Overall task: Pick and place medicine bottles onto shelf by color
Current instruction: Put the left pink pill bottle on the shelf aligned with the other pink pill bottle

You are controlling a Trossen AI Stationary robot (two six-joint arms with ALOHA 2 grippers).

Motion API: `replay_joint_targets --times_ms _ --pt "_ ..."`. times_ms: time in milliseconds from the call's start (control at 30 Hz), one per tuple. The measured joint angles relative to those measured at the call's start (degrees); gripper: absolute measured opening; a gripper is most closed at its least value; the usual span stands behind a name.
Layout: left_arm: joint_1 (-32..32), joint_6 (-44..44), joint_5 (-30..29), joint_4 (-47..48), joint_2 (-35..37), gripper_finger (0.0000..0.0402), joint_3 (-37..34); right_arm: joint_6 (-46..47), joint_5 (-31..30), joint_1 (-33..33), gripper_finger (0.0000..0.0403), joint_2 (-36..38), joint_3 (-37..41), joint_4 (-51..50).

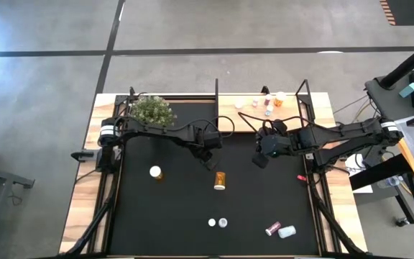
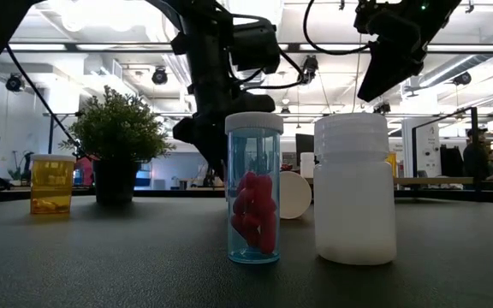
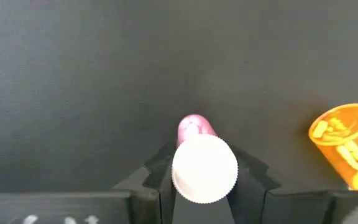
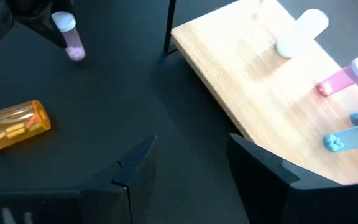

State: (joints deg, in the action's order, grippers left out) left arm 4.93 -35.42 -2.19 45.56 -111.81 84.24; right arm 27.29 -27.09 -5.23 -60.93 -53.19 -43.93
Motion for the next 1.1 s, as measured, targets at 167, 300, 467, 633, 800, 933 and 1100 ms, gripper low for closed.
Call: replay_joint_targets --times_ms 167,300,467,633,800,933,1100 --pt "0.0 2.0 -0.1 -0.1 0.0 0.0091 -0.2 1.3 -0.1 0.0 0.0185 0.0 0.0 0.2" --pt "0.0 7.4 -0.1 -0.2 -0.3 0.0091 0.0 1.3 -0.1 0.0 0.0185 0.0 0.0 1.0" --pt "0.0 11.7 -0.1 -0.4 -0.3 0.0091 -0.1 2.0 -0.1 0.0 0.0185 0.0 0.0 1.5" --pt "0.0 12.4 -0.1 -0.1 -0.5 0.0091 -0.3 2.7 -0.1 0.0 0.0185 0.0 0.0 1.5" --pt "0.0 17.6 -0.1 -0.3 -1.2 0.0091 -0.2 2.7 -0.1 0.0 0.0185 0.0 0.0 1.5" --pt "0.0 19.6 -0.1 -0.3 -1.4 0.0091 -0.2 2.7 -0.1 0.0 0.0185 0.0 0.0 1.5" --pt "0.0 19.6 -0.1 -0.5 -1.4 0.0091 -0.2 2.7 -0.1 0.0 0.0185 0.0 0.0 1.5"
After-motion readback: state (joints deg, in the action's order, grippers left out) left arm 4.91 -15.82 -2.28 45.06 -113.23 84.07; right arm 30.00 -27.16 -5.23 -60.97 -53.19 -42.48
